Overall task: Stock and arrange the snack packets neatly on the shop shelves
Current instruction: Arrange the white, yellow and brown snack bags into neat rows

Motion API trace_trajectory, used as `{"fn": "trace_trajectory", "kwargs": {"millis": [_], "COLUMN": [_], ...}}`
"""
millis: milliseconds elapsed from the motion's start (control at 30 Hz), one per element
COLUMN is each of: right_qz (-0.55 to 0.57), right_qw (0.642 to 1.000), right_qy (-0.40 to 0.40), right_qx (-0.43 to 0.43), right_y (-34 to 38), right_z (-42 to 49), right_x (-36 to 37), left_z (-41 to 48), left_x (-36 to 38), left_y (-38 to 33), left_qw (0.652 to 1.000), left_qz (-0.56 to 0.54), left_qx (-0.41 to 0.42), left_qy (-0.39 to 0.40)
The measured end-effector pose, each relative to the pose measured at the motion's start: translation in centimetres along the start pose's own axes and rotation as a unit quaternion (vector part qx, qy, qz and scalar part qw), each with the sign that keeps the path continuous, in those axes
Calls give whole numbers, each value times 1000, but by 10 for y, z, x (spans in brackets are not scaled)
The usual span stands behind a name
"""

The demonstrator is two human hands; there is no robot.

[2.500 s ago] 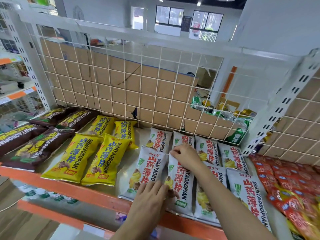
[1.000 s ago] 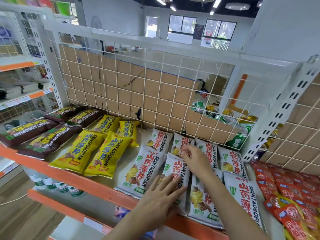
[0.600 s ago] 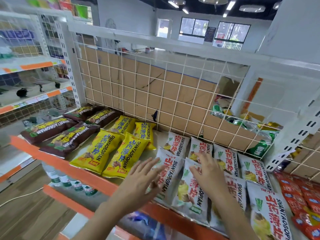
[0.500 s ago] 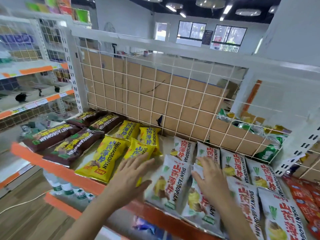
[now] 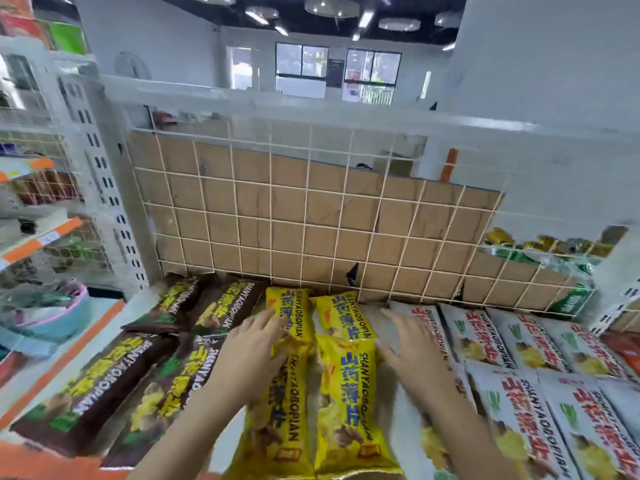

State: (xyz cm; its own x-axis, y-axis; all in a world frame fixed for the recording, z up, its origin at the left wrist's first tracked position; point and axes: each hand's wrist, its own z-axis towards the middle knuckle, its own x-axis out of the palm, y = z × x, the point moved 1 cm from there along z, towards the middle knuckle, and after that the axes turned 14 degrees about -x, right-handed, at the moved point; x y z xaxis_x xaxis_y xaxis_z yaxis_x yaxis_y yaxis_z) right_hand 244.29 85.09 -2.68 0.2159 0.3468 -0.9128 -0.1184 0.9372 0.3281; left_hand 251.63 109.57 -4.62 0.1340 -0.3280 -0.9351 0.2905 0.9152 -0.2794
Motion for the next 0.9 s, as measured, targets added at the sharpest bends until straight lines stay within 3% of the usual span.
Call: {"fn": "trace_trajectory", "kwargs": {"millis": [67,467,567,900], "right_qz": [-14,-42,-59,-31], "right_qw": [999,980,977,965], "right_qy": [31,189,203,187], "right_qx": [4,-36,2,184], "right_y": [11,37,32,34], "right_z": [15,99,103,97], "right_x": [7,44,52,59], "left_z": [15,87,95,90], "left_x": [0,40,48,47], "left_y": [-5,-15,-12,-10], "left_qw": [1000,983,974,972], "left_qz": [17,-1,-21,-4], "left_qx": [-12,-67,-46,48], "left_qy": [-3,170,219,231]}}
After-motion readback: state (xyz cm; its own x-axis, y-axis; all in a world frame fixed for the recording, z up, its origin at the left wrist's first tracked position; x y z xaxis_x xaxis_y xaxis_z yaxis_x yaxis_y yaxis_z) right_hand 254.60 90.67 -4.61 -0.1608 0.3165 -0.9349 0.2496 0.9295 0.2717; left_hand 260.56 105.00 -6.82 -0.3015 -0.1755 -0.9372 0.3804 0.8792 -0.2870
